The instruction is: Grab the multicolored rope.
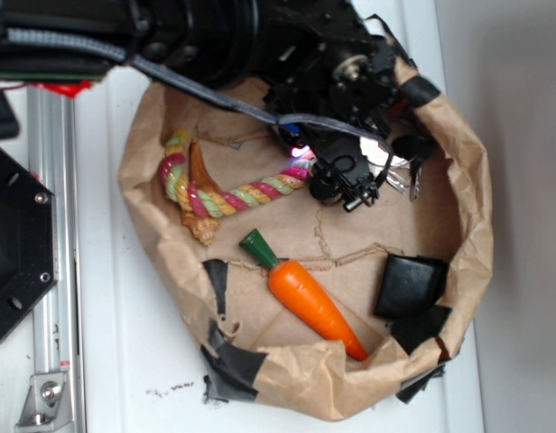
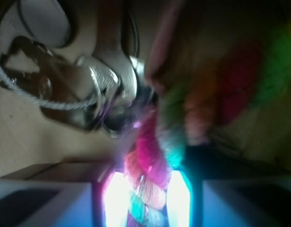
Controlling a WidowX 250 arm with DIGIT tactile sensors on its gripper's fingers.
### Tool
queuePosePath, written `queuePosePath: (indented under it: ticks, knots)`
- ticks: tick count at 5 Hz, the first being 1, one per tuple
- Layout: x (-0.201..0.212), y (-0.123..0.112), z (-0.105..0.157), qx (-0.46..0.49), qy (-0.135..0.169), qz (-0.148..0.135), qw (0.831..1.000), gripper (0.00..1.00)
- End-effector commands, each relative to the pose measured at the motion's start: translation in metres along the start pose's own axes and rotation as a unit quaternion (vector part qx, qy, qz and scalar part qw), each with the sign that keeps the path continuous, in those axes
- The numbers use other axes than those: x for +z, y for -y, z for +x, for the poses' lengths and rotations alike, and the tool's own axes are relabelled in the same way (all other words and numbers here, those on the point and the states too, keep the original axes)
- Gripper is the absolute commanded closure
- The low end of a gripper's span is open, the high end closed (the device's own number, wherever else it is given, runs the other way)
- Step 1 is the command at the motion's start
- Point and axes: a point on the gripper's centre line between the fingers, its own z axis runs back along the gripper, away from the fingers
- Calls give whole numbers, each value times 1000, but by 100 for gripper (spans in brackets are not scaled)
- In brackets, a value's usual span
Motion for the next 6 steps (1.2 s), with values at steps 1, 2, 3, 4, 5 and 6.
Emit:
queuePosePath:
  ticks: [1, 2, 3, 4, 5, 6]
  knots:
    - [11, -4, -8, -60, 30, -28, 997, 100]
    - [47, 0, -25, -100, 81, -7, 992, 100]
    - [91, -1, -40, -101, 111, -6, 989, 100]
    - [115, -6, -44, -95, 118, -13, 988, 100]
    - [124, -3, -44, -99, 110, -6, 989, 100]
    - [125, 1, -43, -124, 102, 9, 987, 100]
